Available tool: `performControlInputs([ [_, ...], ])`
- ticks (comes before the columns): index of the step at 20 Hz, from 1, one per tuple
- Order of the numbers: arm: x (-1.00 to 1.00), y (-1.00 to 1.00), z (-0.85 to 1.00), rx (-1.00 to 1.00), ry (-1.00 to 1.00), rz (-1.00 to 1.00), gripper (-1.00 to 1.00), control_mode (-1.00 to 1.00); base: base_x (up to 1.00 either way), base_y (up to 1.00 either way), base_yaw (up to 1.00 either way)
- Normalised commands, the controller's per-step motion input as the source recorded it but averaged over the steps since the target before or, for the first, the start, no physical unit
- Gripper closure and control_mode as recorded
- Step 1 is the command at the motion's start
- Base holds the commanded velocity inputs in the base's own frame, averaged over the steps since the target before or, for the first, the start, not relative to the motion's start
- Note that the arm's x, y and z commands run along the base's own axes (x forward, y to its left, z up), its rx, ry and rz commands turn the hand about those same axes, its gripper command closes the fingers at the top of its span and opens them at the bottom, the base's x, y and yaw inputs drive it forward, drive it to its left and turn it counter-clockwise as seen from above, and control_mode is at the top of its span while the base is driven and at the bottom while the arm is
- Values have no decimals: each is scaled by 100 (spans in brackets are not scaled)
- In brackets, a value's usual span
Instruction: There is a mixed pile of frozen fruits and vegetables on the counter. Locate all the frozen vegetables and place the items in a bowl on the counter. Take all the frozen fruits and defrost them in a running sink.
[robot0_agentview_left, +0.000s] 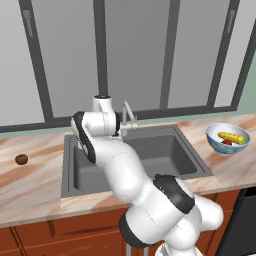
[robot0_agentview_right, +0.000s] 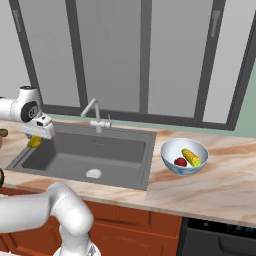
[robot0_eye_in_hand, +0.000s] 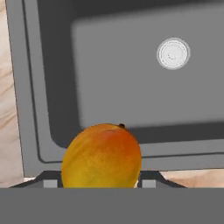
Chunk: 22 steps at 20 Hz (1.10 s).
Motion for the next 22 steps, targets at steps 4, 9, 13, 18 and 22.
performControlInputs([
  [4,77,-77,-28,-18,0,0,100,-100,0,0,0],
  [9,78,-42,-53,-8,1,-1,100,-100,0,0,0],
  [13,38,-1,-81,0,3,0,100,-100,0,0,0],
  [18,19,-5,-57,-3,3,0,100,-100,0,0,0],
  [22,23,-10,-86,-2,0,0,100,-100,0,0,0],
])
